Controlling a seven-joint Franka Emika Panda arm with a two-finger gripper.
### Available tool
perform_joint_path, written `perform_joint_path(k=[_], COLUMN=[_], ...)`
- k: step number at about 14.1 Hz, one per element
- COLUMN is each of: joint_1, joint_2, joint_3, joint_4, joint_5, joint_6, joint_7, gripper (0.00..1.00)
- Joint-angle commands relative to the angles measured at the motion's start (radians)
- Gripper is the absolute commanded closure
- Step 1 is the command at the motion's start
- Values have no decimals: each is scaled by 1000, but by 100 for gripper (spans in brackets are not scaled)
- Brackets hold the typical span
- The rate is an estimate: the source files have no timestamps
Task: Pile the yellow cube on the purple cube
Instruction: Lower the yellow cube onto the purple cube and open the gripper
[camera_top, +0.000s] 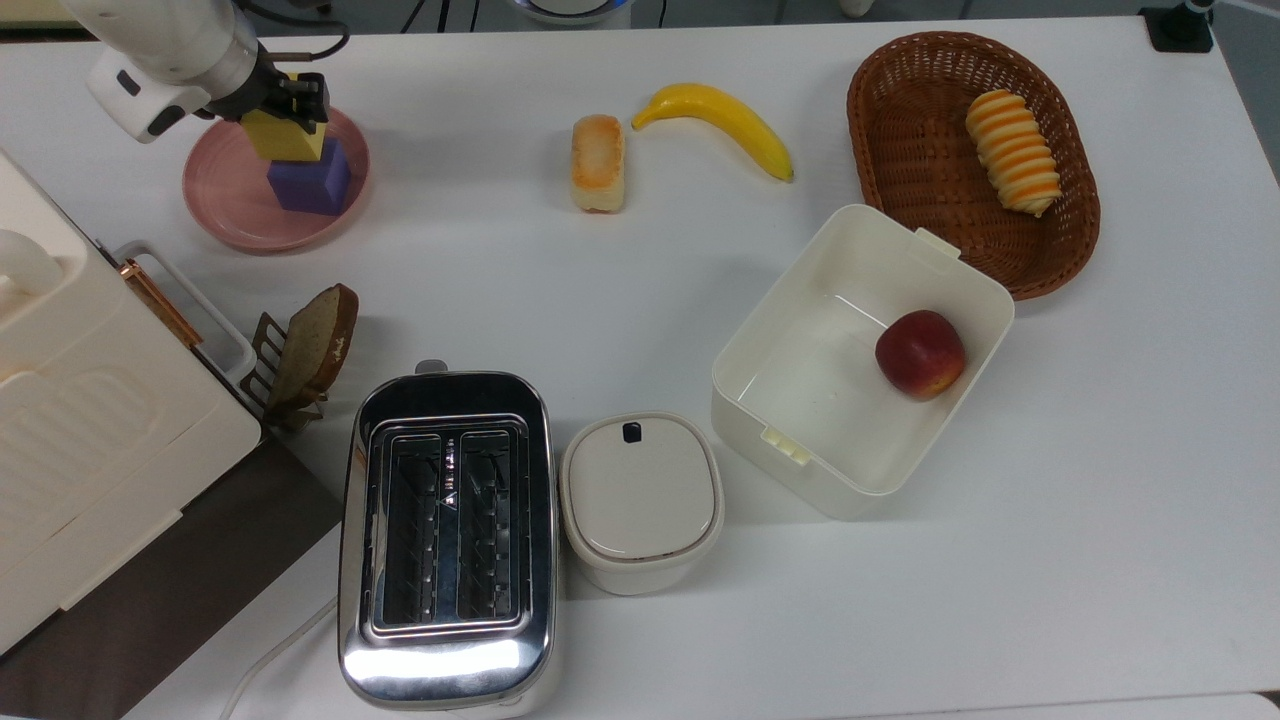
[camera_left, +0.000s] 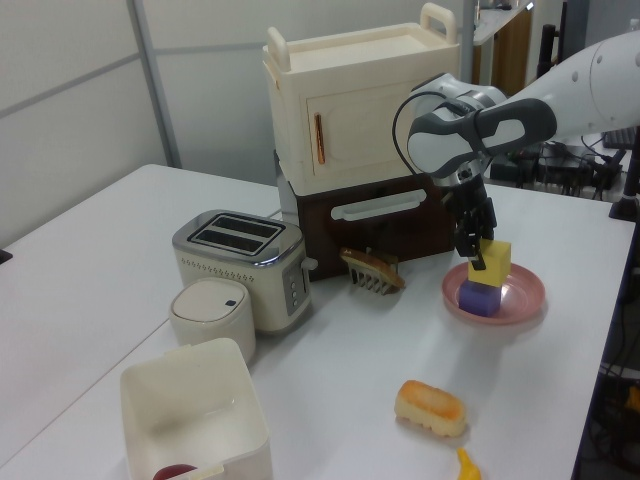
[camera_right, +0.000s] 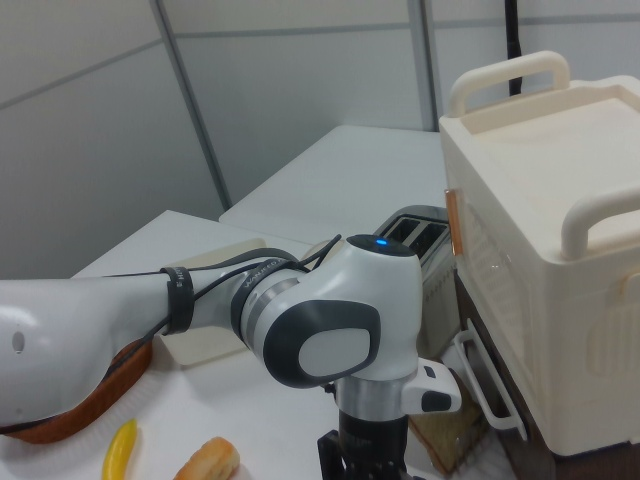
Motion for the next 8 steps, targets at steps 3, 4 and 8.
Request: perform_joint_path(k=[3,4,8], joint_1=[-8,-17,-12], joint_2=[-4,-4,-34], joint_3=[8,8,8], joint_4=[-14,-11,-3], joint_5=[-15,-13,-4], joint_6=[21,22,7], joint_7=[-2,-2,45], gripper=[0,0,0])
